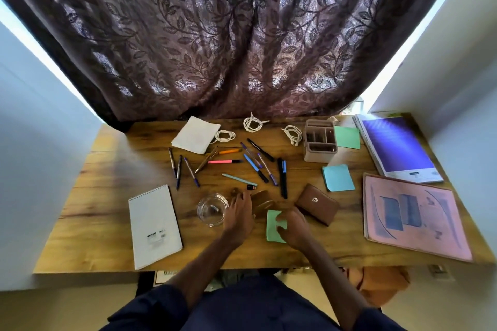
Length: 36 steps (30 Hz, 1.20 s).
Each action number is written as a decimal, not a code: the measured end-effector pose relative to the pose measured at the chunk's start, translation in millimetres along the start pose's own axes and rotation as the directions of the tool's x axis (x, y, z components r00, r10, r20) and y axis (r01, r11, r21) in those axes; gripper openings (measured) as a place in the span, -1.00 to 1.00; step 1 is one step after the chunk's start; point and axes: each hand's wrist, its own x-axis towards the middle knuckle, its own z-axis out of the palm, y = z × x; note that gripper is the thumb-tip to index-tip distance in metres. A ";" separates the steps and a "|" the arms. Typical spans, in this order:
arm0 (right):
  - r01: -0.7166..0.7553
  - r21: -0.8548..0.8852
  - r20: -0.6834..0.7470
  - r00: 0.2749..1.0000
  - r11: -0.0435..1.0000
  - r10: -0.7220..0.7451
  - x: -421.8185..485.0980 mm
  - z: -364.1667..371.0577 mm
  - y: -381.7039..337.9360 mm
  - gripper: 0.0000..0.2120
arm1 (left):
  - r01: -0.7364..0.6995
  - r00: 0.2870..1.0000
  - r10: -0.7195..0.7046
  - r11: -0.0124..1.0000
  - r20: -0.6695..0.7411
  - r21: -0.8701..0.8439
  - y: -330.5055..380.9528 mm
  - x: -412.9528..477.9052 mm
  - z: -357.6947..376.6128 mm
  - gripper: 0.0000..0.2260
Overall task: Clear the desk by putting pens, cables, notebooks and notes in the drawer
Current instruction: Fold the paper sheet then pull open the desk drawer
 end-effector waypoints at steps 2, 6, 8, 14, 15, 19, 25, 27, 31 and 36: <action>0.008 -0.032 -0.005 1.000 0.999 -0.008 -3.4 4.8 6.0 -0.66 | -0.017 1.000 0.017 1.000 -0.003 0.000 1.9 -1.9 -0.7 -0.31; 0.000 -0.046 -0.093 0.996 0.999 -0.004 -7.0 1.1 21.2 -0.81 | -0.063 0.998 0.063 0.998 0.018 0.019 4.3 -1.5 0.0 -0.28; -0.022 -0.047 -0.125 0.992 0.999 0.016 -9.0 -3.2 26.6 -0.87 | -0.084 0.996 0.084 0.996 0.037 0.021 5.2 0.1 1.4 -0.32; -0.045 -0.027 -0.182 0.982 0.999 0.040 -14.3 -11.5 26.6 -0.84 | -0.137 0.988 0.135 0.990 0.077 0.033 8.1 0.5 1.2 -0.44; -0.051 -0.020 -0.181 0.982 0.999 0.046 -14.7 -11.6 26.0 -0.82 | -0.141 0.987 0.138 0.989 0.078 0.036 7.2 0.6 1.5 -0.44; -0.066 -0.027 -0.166 0.984 0.997 0.061 -14.9 -9.7 23.7 -0.76 | -0.133 0.987 0.127 0.989 0.094 0.064 4.5 -2.3 -1.4 -0.43; -0.055 -0.051 -0.149 0.988 0.997 0.047 -14.0 -6.4 17.8 -0.72 | -0.134 0.988 0.126 0.987 0.086 0.092 -0.9 -9.3 -3.0 -0.46; -0.052 -0.052 -0.140 0.989 0.997 0.045 -14.8 -6.5 15.8 -0.69 | -0.140 0.988 0.133 0.985 0.080 0.097 -0.5 -11.9 -3.9 -0.47; -0.007 -0.028 -0.165 0.986 1.000 0.002 -16.1 -4.8 11.0 -0.63 | -0.148 0.988 0.144 0.988 0.061 0.053 -1.7 -14.6 -4.5 -0.50; 0.073 0.064 -0.248 0.967 0.995 -0.055 -9.9 -9.4 -9.6 -0.72 | -0.177 0.981 0.179 0.984 0.071 -0.035 -8.4 -13.2 -4.8 -0.38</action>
